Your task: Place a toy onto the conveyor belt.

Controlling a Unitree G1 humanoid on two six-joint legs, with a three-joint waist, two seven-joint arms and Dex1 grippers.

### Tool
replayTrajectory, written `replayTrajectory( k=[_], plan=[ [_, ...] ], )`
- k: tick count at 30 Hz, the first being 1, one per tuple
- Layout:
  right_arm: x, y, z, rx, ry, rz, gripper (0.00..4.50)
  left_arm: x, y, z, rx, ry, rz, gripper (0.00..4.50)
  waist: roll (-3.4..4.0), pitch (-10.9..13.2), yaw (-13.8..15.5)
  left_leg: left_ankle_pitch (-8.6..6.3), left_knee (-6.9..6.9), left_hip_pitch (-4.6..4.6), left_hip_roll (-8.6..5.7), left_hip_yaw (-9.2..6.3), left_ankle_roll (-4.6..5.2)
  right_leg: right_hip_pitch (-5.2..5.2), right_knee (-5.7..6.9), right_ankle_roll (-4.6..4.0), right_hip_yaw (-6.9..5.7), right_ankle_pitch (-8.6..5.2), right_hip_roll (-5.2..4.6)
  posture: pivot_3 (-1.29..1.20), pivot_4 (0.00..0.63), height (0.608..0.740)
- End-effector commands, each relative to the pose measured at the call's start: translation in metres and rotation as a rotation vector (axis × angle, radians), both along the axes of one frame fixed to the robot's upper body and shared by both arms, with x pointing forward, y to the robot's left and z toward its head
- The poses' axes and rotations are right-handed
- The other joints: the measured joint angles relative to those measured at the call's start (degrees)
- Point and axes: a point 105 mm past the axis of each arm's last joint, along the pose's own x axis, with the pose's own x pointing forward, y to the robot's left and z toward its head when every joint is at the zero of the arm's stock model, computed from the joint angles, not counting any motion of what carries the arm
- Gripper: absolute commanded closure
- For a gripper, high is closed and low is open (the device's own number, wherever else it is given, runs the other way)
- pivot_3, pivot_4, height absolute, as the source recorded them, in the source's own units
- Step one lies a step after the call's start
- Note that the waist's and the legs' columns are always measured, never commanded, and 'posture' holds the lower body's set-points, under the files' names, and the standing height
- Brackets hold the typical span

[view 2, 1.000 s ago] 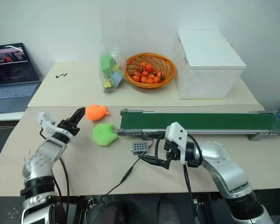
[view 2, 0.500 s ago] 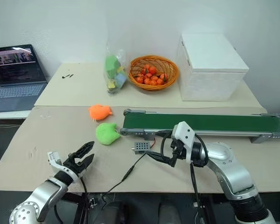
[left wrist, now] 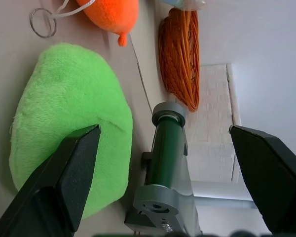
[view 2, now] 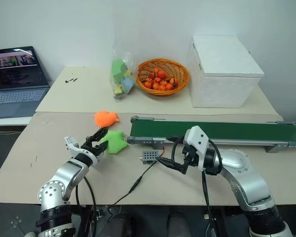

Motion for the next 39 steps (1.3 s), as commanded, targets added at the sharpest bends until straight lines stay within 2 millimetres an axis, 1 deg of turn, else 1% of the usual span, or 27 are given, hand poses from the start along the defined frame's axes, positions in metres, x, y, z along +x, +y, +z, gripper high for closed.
replayTrajectory(
  k=[1, 2, 4, 5, 7, 8, 9, 11, 13, 14, 16, 18, 19, 21, 25, 28, 32, 36, 39],
  plan=[
    [-0.002, 0.000, 0.014, 0.030, -0.045, 0.002, 0.00, -0.015, -0.009, 0.010, -0.061, -0.064, -0.053, 0.03, 0.00, 0.0, 0.0, 0.00, -0.01, 0.00, 0.00, -0.02, 0.00, 0.00, -0.03, 0.00, 0.00, 0.00, 0.00, 0.00, 0.150, 0.727],
    [-0.002, 0.000, 0.014, 0.029, -0.044, 0.001, 0.00, -0.020, -0.011, 0.015, -0.087, -0.089, -0.077, 0.03, 0.00, 0.0, 0.0, -0.01, -0.03, -0.01, 0.01, -0.05, 0.01, 0.00, -0.06, 0.01, 0.00, 0.00, 0.00, 0.00, 0.150, 0.727],
    [-0.002, 0.000, 0.012, 0.028, -0.038, -0.002, 0.00, -0.044, -0.022, 0.031, -0.188, -0.177, -0.193, 0.03, 0.00, 0.0, 0.0, -0.02, -0.03, -0.02, 0.03, -0.14, 0.02, -0.01, -0.09, 0.02, 0.00, -0.01, 0.00, 0.00, 0.150, 0.727],
    [-0.003, 0.000, 0.012, 0.027, -0.035, -0.002, 0.00, -0.055, -0.024, 0.032, -0.203, -0.189, -0.241, 0.03, 0.01, 0.0, -0.1, -0.02, -0.04, -0.03, 0.04, -0.17, 0.03, -0.02, -0.10, 0.02, 0.00, -0.01, 0.00, 0.00, 0.150, 0.727],
    [-0.003, 0.000, 0.010, 0.026, -0.029, -0.001, 0.00, -0.071, -0.023, 0.026, -0.215, -0.175, -0.290, 0.03, 0.01, 0.0, -0.2, -0.04, -0.05, -0.02, 0.04, -0.19, 0.05, -0.03, -0.10, 0.04, 0.01, -0.05, 0.00, 0.00, 0.150, 0.727],
    [-0.003, 0.000, 0.010, 0.026, -0.027, -0.001, 0.00, -0.075, -0.021, 0.024, -0.223, -0.168, -0.299, 0.03, 0.02, 0.0, -0.2, -0.04, -0.06, -0.02, 0.04, -0.19, 0.05, -0.04, -0.08, 0.03, 0.01, -0.07, 0.00, 0.00, 0.150, 0.727],
    [-0.003, 0.000, 0.010, 0.025, -0.028, -0.003, 0.00, -0.076, -0.020, 0.018, -0.210, -0.142, -0.301, 0.03, 0.02, 0.0, -0.2, -0.04, -0.07, -0.01, 0.04, -0.20, 0.05, -0.04, -0.07, 0.01, 0.00, -0.08, 0.00, 0.00, 0.150, 0.727],
    [-0.002, -0.001, 0.010, 0.027, -0.030, -0.007, 0.00, -0.072, -0.017, 0.004, -0.167, -0.083, -0.279, 0.03, 0.03, 0.0, 0.1, -0.04, -0.07, 0.00, 0.04, -0.21, 0.05, -0.03, -0.04, -0.03, -0.02, -0.11, 0.00, 0.00, 0.150, 0.727],
    [-0.002, 0.000, 0.011, 0.034, -0.034, -0.008, 0.00, -0.053, -0.007, -0.032, -0.041, 0.073, -0.164, 0.03, 0.05, 0.0, 0.4, -0.04, -0.06, 0.01, 0.04, -0.21, 0.05, 0.02, -0.04, -0.27, -0.05, -0.23, 0.00, 0.00, 0.150, 0.727],
    [-0.002, 0.001, 0.012, 0.036, -0.034, -0.007, 0.00, -0.046, -0.003, -0.043, 0.001, 0.115, -0.122, 0.03, 0.07, 0.0, 0.6, -0.04, -0.05, 0.03, 0.00, -0.20, 0.04, 0.07, -0.04, -0.30, -0.05, -0.25, 0.00, 0.00, 0.150, 0.727],
    [-0.003, 0.003, 0.012, 0.041, -0.033, -0.004, 0.00, -0.030, 0.003, -0.054, 0.045, 0.163, -0.043, 0.03, 0.07, 0.0, 0.6, -0.01, -0.05, 0.02, -0.06, -0.04, -0.01, 0.11, -0.05, -0.33, -0.09, -0.24, 0.00, 0.00, 0.150, 0.727],
    [-0.004, 0.004, 0.013, 0.049, -0.035, 0.000, 0.00, -0.017, 0.005, -0.059, 0.083, 0.190, -0.006, 0.03, 0.18, -0.1, 0.7, 0.02, -0.05, 0.02, -0.07, -0.03, -0.04, 0.13, -0.06, -0.34, -0.09, -0.22, 0.00, 0.00, 0.150, 0.727],
    [-0.004, 0.004, 0.015, 0.057, -0.040, 0.000, 0.00, -0.013, 0.003, -0.063, 0.099, 0.213, -0.012, 0.03, 0.23, -0.1, 0.7, 0.02, -0.05, 0.02, -0.07, -0.02, -0.05, 0.13, -0.05, -0.34, -0.10, -0.21, 0.00, 0.00, 0.150, 0.727],
    [-0.003, 0.005, 0.020, 0.075, -0.055, -0.008, 0.00, -0.005, -0.004, -0.063, 0.130, 0.223, -0.028, 0.03, 0.34, -0.2, 0.6, 0.02, -0.06, 0.03, -0.07, -0.02, -0.05, 0.13, -0.05, -0.26, -0.10, -0.16, 0.00, 0.00, 0.150, 0.727],
    [-0.001, 0.005, 0.024, 0.087, -0.066, -0.010, 0.00, 0.010, -0.022, -0.042, 0.127, 0.153, -0.074, 0.03, 0.46, -0.2, 1.0, 0.04, -0.03, 0.03, -0.09, -0.05, -0.07, 0.18, -0.05, -0.06, -0.12, -0.06, 0.00, 0.00, 0.150, 0.727],
    [0.000, 0.005, 0.023, 0.082, -0.071, -0.017, 0.00, 0.014, -0.022, -0.040, 0.117, 0.153, -0.062, 0.03, 0.46, -0.2, 1.5, 0.13, -0.02, -0.02, -0.12, -0.12, -0.18, 0.20, -0.05, -0.07, -0.19, -0.05, 0.00, 0.00, 0.150, 0.727],
    [0.000, 0.006, 0.023, 0.084, -0.074, -0.021, 0.00, 0.012, -0.018, -0.047, 0.121, 0.177, -0.045, 0.03, 0.46, -0.2, 1.5, 0.14, -0.02, -0.03, -0.13, -0.12, -0.19, 0.20, -0.05, -0.05, -0.18, -0.06, 0.00, 0.00, 0.150, 0.727],
    [0.000, 0.005, 0.023, 0.083, -0.076, -0.028, 0.00, 0.010, -0.016, -0.049, 0.115, 0.181, -0.038, 0.03, 0.46, -0.2, 1.5, 0.14, -0.03, -0.03, -0.13, -0.13, -0.19, 0.20, -0.04, -0.04, -0.18, -0.06, 0.00, 0.00, 0.150, 0.727],
    [0.001, 0.006, 0.022, 0.086, -0.075, -0.029, 0.00, 0.010, -0.016, -0.044, 0.098, 0.156, -0.035, 0.77, 0.45, -0.2, 1.4, 0.14, -0.03, -0.03, -0.12, -0.13, -0.19, 0.19, -0.05, -0.04, -0.18, -0.06, 0.00, 0.00, 0.150, 0.727]
  ],
)
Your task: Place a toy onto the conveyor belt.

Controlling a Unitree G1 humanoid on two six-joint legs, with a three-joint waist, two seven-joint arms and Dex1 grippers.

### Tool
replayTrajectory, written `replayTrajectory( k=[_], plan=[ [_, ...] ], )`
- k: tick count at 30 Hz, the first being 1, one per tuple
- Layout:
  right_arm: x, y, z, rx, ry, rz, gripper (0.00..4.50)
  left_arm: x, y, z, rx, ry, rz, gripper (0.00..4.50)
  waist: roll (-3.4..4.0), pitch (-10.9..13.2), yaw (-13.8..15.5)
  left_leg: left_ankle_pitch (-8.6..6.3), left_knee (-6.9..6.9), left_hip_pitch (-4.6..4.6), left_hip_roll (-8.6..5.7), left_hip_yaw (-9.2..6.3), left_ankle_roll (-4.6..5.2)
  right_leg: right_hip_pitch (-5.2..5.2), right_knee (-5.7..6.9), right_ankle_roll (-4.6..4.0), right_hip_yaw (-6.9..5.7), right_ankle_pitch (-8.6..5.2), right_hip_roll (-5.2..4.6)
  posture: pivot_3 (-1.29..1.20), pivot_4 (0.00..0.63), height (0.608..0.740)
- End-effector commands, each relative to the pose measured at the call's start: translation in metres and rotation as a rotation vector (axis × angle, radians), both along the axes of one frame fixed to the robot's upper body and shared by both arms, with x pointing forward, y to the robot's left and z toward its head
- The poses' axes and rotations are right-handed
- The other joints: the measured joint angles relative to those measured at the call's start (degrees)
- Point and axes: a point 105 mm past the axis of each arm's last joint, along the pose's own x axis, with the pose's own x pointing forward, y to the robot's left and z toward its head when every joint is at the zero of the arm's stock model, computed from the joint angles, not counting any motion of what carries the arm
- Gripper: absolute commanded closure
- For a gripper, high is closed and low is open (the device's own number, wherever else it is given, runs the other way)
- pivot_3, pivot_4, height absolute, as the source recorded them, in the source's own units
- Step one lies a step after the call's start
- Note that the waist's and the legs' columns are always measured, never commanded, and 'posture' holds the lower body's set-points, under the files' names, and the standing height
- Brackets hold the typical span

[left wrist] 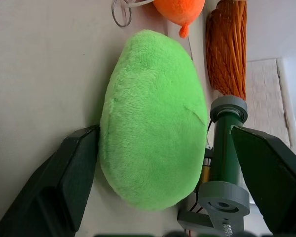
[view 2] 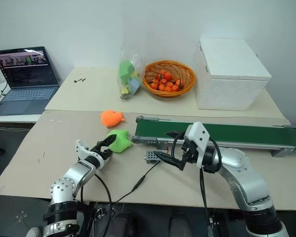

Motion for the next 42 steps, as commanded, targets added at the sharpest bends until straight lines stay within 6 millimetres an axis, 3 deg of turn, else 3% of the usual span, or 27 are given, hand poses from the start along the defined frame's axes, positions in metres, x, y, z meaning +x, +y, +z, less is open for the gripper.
replayTrajectory(
  k=[1, 8, 11, 13, 17, 19, 21, 23, 25, 27, 29, 35, 38, 42],
  plan=[
    [-0.002, 0.002, 0.011, 0.013, -0.053, 0.005, 0.00, -0.003, -0.004, -0.006, -0.020, 0.019, -0.012, 1.15, -0.03, 0.0, -0.3, 0.00, 0.00, -0.01, 0.00, 0.00, 0.00, -0.01, 0.00, 0.00, 0.00, 0.00, 0.00, 0.00, 0.150, 0.727],
    [0.000, 0.002, 0.010, 0.015, -0.050, 0.002, 0.00, -0.003, -0.004, -0.004, -0.010, 0.015, -0.010, 3.62, -0.03, 0.0, -1.1, -0.02, -0.11, -0.08, 0.00, -0.14, 0.03, -0.09, -0.15, 0.11, 0.03, -0.08, 0.00, 0.00, 0.150, 0.727],
    [0.001, 0.003, 0.008, 0.013, -0.046, 0.001, 0.00, -0.001, 0.000, 0.002, 0.060, -0.024, 0.005, 3.62, -0.04, 0.0, -1.1, -0.03, -0.24, -0.09, -0.01, -0.32, 0.04, -0.08, -0.34, 0.12, 0.02, -0.08, 0.00, 0.00, 0.150, 0.727],
    [0.002, 0.003, 0.007, 0.009, -0.043, 0.000, 0.00, 0.002, 0.003, 0.018, 0.193, -0.102, 0.020, 3.62, -0.10, 0.1, -1.1, -0.03, -0.34, -0.09, -0.01, -0.33, 0.04, -0.09, -0.42, 0.12, 0.02, -0.08, 0.00, 0.00, 0.150, 0.727],
    [0.003, 0.002, 0.005, 0.006, -0.039, 0.003, 0.00, 0.005, 0.016, 0.069, 0.637, -0.355, 0.145, 3.62, -0.29, 0.2, -1.1, 0.00, -0.53, -0.15, -0.01, -0.26, -0.01, -0.19, -0.52, 0.10, 0.03, -0.07, 0.00, 0.00, 0.150, 0.727],
    [0.003, 0.002, 0.006, 0.007, -0.039, 0.003, 0.00, 0.002, 0.009, 0.094, 0.814, -0.503, 0.151, 3.62, -0.32, 0.2, -1.1, 0.01, -0.69, -0.16, -0.01, -0.17, -0.05, -0.24, -0.58, 0.09, 0.04, -0.07, 0.00, 0.00, 0.150, 0.727],
    [0.002, 0.002, 0.007, 0.015, -0.036, 0.016, 0.00, -0.005, -0.011, 0.126, 1.106, -0.745, 0.113, 3.62, -0.32, 0.2, -1.1, 0.01, -0.77, -0.17, -0.01, -0.09, -0.06, -0.30, -0.60, 0.07, 0.06, -0.08, 0.00, 0.00, 0.150, 0.727],
    [0.000, 0.002, 0.009, 0.024, -0.034, 0.031, 0.00, -0.016, -0.039, 0.142, 1.366, -0.992, 0.019, 3.62, -0.31, 0.2, -1.0, 0.01, -0.82, -0.21, -0.01, 0.08, -0.07, -0.36, -0.60, 0.05, 0.06, -0.09, 0.00, 0.00, 0.150, 0.727],
    [-0.001, 0.002, 0.009, 0.027, -0.031, 0.042, 0.00, -0.019, -0.057, 0.133, 1.672, -1.164, -0.086, 3.62, -0.31, 0.2, -0.9, 0.01, -0.83, -0.23, -0.01, 0.14, -0.07, -0.38, -0.61, 0.05, 0.06, -0.10, 0.00, 0.00, 0.150, 0.727],
    [-0.001, 0.002, 0.009, 0.030, -0.028, 0.051, 0.00, -0.016, -0.070, 0.113, 2.065, -1.356, -0.207, 3.62, -0.30, 0.2, -0.9, 0.01, -0.82, -0.22, -0.01, 0.19, -0.06, -0.36, -0.59, 0.04, 0.07, -0.09, -0.01, 0.00, 0.150, 0.727],
    [-0.005, 0.002, 0.012, 0.047, -0.023, 0.075, 0.00, -0.007, -0.070, 0.090, 2.304, -1.519, -0.343, 3.62, -0.35, 0.2, -0.9, 0.00, -0.84, -0.19, 0.00, 0.22, -0.05, -0.36, -0.57, 0.04, 0.06, -0.08, 0.00, 0.00, 0.150, 0.727],
    [-0.018, 0.000, 0.032, 0.124, -0.024, 0.158, 0.00, 0.028, -0.058, 0.084, 2.481, -1.677, -0.410, 3.62, -0.43, 0.5, -1.1, 0.00, -0.85, -0.33, 0.06, 0.15, -0.04, -0.56, -0.48, 0.09, -0.02, -0.07, 0.03, 0.00, 0.150, 0.727],
    [-0.021, -0.001, 0.036, 0.132, -0.025, 0.176, 0.00, 0.034, -0.059, 0.087, 2.481, -1.746, -0.413, 3.62, -0.45, 0.5, -1.1, 0.15, -0.67, -1.09, 0.03, 0.16, -0.26, -1.26, -0.10, 0.14, -0.04, -0.03, 0.03, 0.00, 0.150, 0.727],
    [-0.023, -0.001, 0.052, 0.186, -0.072, 0.196, 0.00, 0.039, -0.059, 0.089, 2.484, -1.808, -0.429, 3.62, -0.47, 0.5, -1.2, 0.11, -0.57, -1.19, 0.02, 0.25, -0.21, -1.31, -0.03, 0.22, -0.04, -0.08, 0.03, 0.00, 0.150, 0.727]
  ],
)
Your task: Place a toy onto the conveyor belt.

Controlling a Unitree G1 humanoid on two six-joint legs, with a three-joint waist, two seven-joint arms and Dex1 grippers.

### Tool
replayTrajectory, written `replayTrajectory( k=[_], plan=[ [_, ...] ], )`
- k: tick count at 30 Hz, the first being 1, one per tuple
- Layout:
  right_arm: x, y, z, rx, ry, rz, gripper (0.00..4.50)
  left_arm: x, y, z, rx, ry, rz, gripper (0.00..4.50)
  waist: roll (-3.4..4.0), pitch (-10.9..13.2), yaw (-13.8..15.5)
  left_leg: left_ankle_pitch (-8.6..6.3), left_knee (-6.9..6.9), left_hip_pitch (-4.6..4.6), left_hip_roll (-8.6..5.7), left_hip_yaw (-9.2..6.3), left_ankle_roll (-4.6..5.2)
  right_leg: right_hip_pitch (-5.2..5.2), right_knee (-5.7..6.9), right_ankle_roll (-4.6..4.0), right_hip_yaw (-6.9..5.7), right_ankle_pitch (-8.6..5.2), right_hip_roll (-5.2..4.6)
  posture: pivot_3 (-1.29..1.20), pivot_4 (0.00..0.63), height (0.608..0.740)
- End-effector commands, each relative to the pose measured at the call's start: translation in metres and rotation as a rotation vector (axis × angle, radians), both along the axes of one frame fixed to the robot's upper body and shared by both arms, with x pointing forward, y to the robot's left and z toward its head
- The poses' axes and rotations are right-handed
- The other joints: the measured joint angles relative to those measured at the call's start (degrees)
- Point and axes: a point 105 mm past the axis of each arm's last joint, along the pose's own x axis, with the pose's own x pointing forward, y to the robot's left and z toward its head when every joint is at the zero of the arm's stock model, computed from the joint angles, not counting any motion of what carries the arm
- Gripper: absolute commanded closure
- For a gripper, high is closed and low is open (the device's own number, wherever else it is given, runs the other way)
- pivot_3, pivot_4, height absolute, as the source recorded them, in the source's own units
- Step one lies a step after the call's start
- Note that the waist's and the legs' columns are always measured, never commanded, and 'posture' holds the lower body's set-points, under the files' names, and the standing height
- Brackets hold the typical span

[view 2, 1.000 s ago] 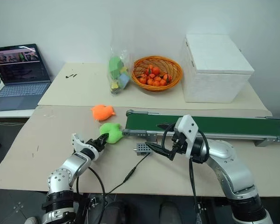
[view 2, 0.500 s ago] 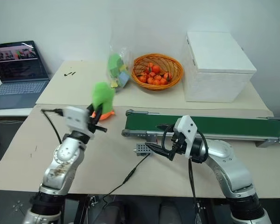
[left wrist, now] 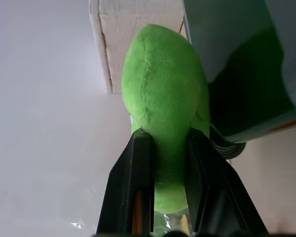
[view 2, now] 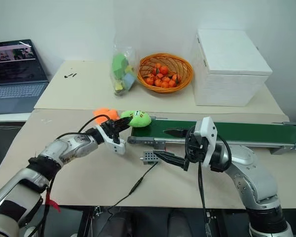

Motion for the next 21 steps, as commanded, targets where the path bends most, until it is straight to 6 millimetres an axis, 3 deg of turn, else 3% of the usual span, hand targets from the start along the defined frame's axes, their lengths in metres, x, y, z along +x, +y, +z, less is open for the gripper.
replayTrajectory(
  k=[1, 4, 21],
  plan=[
    [-0.006, -0.002, 0.032, 0.083, -0.103, 0.020, 0.00, -0.001, -0.003, 0.003, -0.001, -0.023, -0.051, 3.62, -0.01, 0.0, -0.1, -0.05, 0.00, 0.00, 0.00, 0.01, 0.08, 0.00, 0.00, 0.00, 0.00, 0.00, 0.00, 0.00, 0.150, 0.727],
    [-0.005, -0.005, 0.039, 0.138, -0.122, 0.002, 0.00, -0.003, -0.004, -0.002, -0.011, 0.000, -0.063, 3.62, -0.01, 0.0, 0.0, -0.04, 0.00, 0.04, 0.01, -0.01, 0.08, 0.01, 0.09, 0.01, -0.01, -0.01, 0.00, 0.00, 0.150, 0.727],
    [0.001, -0.009, 0.019, 0.188, -0.124, -0.082, 0.00, -0.008, -0.003, -0.027, -0.034, 0.137, -0.067, 3.62, -0.01, 0.0, -0.1, -0.04, 0.30, 0.12, 0.02, 0.00, 0.07, 0.06, 0.47, 0.01, 0.01, -0.01, 0.00, 0.00, 0.150, 0.727]
  ],
)
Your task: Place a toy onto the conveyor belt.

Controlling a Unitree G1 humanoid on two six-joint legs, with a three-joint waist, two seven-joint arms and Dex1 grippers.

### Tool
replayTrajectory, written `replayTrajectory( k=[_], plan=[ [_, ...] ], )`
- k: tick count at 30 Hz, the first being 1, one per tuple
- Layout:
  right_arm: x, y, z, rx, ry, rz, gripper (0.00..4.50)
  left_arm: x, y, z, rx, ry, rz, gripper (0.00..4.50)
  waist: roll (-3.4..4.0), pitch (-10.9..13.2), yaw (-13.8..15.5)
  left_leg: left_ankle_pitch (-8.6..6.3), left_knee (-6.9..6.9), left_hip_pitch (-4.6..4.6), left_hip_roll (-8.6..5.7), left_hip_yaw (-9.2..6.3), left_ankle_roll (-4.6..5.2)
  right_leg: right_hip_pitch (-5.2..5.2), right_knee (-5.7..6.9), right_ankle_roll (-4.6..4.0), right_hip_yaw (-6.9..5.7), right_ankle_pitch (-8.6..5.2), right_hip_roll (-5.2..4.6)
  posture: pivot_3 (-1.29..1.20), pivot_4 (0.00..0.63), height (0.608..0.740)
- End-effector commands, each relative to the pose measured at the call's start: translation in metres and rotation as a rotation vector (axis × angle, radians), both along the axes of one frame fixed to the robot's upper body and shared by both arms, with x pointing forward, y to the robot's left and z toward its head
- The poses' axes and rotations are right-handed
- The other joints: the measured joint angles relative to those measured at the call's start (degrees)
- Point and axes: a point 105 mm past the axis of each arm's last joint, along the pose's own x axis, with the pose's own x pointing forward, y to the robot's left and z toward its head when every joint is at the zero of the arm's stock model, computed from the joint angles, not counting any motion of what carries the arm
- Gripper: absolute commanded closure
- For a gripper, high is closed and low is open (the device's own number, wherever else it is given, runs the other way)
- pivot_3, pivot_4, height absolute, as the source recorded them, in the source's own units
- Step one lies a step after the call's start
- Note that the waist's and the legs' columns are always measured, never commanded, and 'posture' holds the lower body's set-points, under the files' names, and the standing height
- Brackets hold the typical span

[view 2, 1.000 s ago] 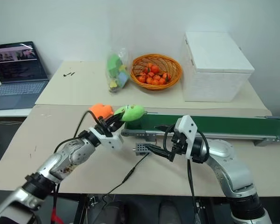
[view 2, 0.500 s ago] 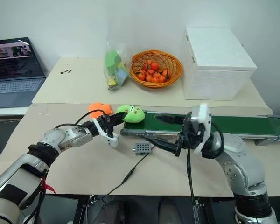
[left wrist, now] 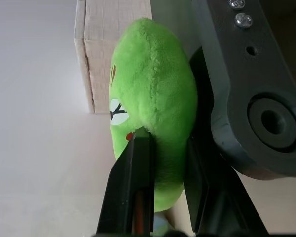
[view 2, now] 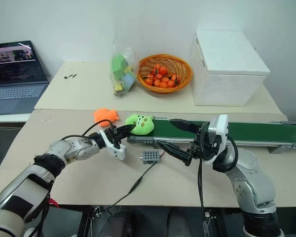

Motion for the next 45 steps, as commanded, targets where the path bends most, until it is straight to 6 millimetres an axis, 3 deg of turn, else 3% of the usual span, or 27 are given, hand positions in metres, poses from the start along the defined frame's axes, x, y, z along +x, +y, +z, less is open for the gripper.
replayTrajectory(
  k=[1, 2, 7, 21, 25, 28, 29, 32, 37, 42, 45],
  plan=[
    [-0.003, 0.002, 0.009, 0.010, -0.057, 0.000, 0.00, -0.002, -0.002, 0.000, -0.008, 0.016, -0.022, 3.10, 0.00, 0.0, 0.0, 0.00, 0.01, 0.00, 0.00, 0.00, 0.01, 0.00, 0.00, 0.00, 0.00, 0.00, 0.00, 0.00, 0.150, 0.727],
    [-0.003, 0.002, 0.009, 0.009, -0.057, 0.000, 0.00, -0.001, -0.002, 0.001, -0.015, 0.018, -0.020, 2.91, 0.00, 0.0, 0.0, 0.00, 0.02, 0.00, 0.00, -0.01, 0.01, 0.00, 0.00, 0.00, -0.01, 0.00, 0.00, 0.00, 0.150, 0.727],
    [-0.002, 0.002, 0.008, 0.006, -0.049, -0.001, 0.00, 0.000, -0.003, 0.003, -0.021, 0.014, -0.020, 1.13, 0.00, 0.0, 0.1, -0.04, 0.16, 0.00, 0.00, -0.02, 0.07, 0.04, 0.04, 0.00, -0.01, 0.00, 0.00, 0.00, 0.150, 0.727],
    [0.000, 0.001, 0.005, -0.004, -0.036, -0.002, 0.00, -0.002, 0.009, 0.004, -0.029, 0.013, 0.008, 1.13, 0.01, 0.0, 0.0, -0.07, 0.29, 0.00, -0.01, -0.01, 0.11, 0.08, 0.10, 0.01, -0.01, 0.00, 0.00, 0.00, 0.150, 0.727],
    [0.000, 0.000, 0.005, -0.009, -0.036, -0.001, 0.00, -0.001, 0.031, 0.016, -0.094, 0.066, 0.058, 1.13, 0.01, 0.0, -0.5, -0.07, 0.31, 0.01, 0.00, -0.01, 0.11, 0.07, 0.15, 0.00, 0.01, 0.00, 0.00, 0.00, 0.150, 0.727],
    [-0.001, 0.000, 0.004, -0.017, -0.034, -0.002, 0.00, -0.002, 0.044, 0.016, -0.212, 0.267, 0.112, 1.13, 0.01, 0.0, -0.9, -0.07, 0.30, 0.01, 0.01, 0.00, 0.11, 0.01, 0.22, 0.00, 0.04, 0.00, 0.00, 0.00, 0.150, 0.727],
    [-0.001, -0.001, 0.004, -0.021, -0.031, -0.005, 0.00, -0.005, 0.050, 0.009, -0.281, 0.451, 0.160, 1.13, 0.01, 0.0, -1.1, -0.07, 0.32, 0.01, 0.01, -0.01, 0.11, 0.00, 0.22, 0.00, 0.03, 0.00, 0.00, 0.00, 0.150, 0.727],
    [-0.001, -0.002, 0.002, -0.025, -0.023, -0.008, 0.00, -0.037, 0.048, 0.003, -0.445, 0.907, 0.086, 1.13, 0.07, 0.0, -1.6, -0.09, 0.35, 0.01, 0.05, 0.00, 0.15, 0.00, 0.31, 0.00, 0.08, 0.00, 0.00, 0.00, 0.150, 0.727],
    [0.000, -0.001, 0.000, -0.029, -0.014, -0.003, 0.00, -0.085, 0.036, 0.033, -0.700, 1.469, -0.108, 1.13, 0.14, 0.1, -2.0, -0.14, 0.39, 0.02, 0.13, -0.42, 0.23, -0.10, 0.40, -0.01, 0.13, -0.01, 0.01, 0.00, 0.150, 0.727],
    [0.001, -0.001, 0.000, -0.031, -0.009, -0.005, 0.00, -0.086, 0.035, 0.064, -0.825, 1.537, -0.166, 1.13, 0.19, 0.1, -1.5, -0.14, 0.42, 0.50, 0.11, -0.40, 0.23, 0.23, 0.58, -0.04, 0.17, -0.04, 0.01, 0.00, 0.150, 0.727],
    [0.001, -0.001, -0.001, -0.030, -0.008, -0.006, 0.00, -0.084, 0.034, 0.065, -0.787, 1.498, -0.141, 1.13, 0.19, 0.1, -1.5, -0.11, 0.41, 0.73, 0.10, -0.27, 0.19, 0.28, 0.63, -0.12, 0.22, -0.08, 0.03, 0.00, 0.150, 0.727]
  ],
)
